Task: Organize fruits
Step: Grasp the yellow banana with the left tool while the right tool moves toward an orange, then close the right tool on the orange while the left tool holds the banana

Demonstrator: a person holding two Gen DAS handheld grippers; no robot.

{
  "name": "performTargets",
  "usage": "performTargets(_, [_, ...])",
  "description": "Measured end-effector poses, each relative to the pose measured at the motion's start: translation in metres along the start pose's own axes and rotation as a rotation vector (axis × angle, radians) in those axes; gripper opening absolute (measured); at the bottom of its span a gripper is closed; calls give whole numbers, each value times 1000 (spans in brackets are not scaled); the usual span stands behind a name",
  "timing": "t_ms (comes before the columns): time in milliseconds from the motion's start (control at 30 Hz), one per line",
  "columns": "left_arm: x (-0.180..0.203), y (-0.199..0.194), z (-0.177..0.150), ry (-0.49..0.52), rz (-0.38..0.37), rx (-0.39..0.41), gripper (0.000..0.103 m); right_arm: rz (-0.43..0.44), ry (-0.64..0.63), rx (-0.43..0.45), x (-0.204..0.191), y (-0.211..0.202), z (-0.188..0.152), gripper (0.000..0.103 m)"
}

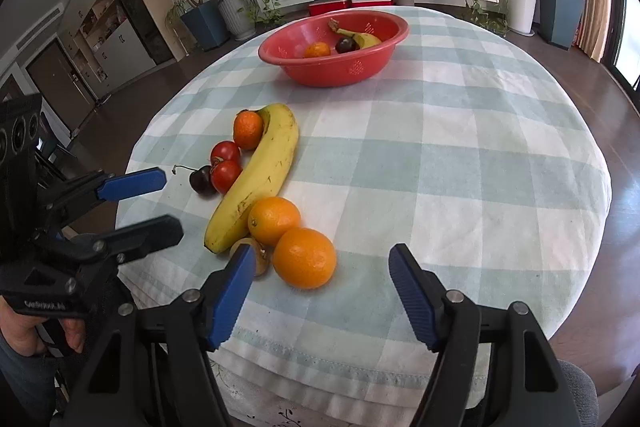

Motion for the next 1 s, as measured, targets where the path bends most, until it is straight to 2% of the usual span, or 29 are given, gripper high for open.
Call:
performTargets(233, [9, 26, 45, 57, 36, -100, 51, 5, 8, 8, 3, 0, -1, 71])
performTargets(300, [9, 38, 53, 69, 44, -138, 41, 6, 12, 10, 5, 0, -1, 71])
performTargets(433, [0, 61, 63, 58, 83, -218, 34, 18, 24, 15, 9, -1, -1, 71])
performTargets(600, [-12, 75, 65, 50, 131, -270, 34, 25, 27, 19, 11, -2, -1, 71])
performTargets(1000, [-6, 91, 73, 54, 156, -328, 37, 24, 24, 21, 12, -3, -2, 71])
Point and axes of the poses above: each gripper's, at about its wrist camera, not at the fingertips, and y roughly the way its jaws point, x to its right, z to its top, the point moved 3 cm from there along y, roughly the way its jaws point, and after that the axes turned 10 degrees about -x, right-handed, at the moved point
